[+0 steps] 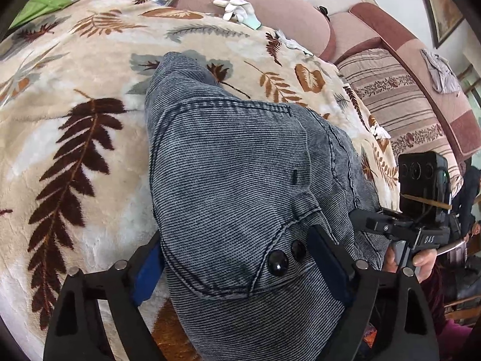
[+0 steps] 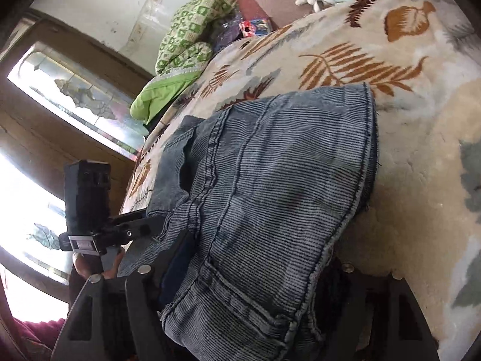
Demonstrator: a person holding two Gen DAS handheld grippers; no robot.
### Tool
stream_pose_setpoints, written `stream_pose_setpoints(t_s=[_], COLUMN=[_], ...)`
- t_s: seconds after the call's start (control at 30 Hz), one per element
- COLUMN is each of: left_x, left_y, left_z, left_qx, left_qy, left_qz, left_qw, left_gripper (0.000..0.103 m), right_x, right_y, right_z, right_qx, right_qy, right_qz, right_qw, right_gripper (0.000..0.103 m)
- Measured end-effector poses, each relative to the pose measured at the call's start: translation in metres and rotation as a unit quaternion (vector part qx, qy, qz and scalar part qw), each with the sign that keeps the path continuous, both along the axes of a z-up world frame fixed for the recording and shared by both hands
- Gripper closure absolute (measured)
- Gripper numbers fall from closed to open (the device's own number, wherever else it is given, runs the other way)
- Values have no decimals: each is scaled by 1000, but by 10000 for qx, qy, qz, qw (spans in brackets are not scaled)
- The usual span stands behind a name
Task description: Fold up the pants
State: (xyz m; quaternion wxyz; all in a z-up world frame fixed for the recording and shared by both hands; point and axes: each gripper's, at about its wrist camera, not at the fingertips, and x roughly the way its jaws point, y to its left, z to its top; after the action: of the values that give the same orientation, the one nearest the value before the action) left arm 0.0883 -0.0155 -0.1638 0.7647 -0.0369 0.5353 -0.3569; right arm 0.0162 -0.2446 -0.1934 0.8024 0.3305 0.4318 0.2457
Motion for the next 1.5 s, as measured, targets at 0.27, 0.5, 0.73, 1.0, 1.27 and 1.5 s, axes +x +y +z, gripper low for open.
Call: stream_pose_setpoints(t_s=[0.27,0.5,0.73,1.0,1.27,1.5], left_x=[-6,-4,-1,24,63,93], left_y=[0,7,8,4,19,21], left_z=[4,15,48,115,144,128], left_qx=[1,-132,-175,-2,-111,-84], left_qy=[-286,-356,-461,-1107,-1406,-1471], left_qz=[62,143,409,739,1340,1542], left_qw=[9996,9992,9979,9911,9809,9770], left_gripper=[29,48,50,50,50,50], right_x=[-5,-19,-18,13,58,93], right_y=[3,13,17,13,19,32], right_z=[2,24,48,107,148,153], right_qx=[50,-278,-321,-370,-293,-545], right_qy=[-75,-627,-802,-1246,-1588,-1727], right_qz=[51,69,82,-24,-209,-169], right_qw=[9999,9976,9962,9915,9867,9833], right_gripper=[40,57,59,59,59,59])
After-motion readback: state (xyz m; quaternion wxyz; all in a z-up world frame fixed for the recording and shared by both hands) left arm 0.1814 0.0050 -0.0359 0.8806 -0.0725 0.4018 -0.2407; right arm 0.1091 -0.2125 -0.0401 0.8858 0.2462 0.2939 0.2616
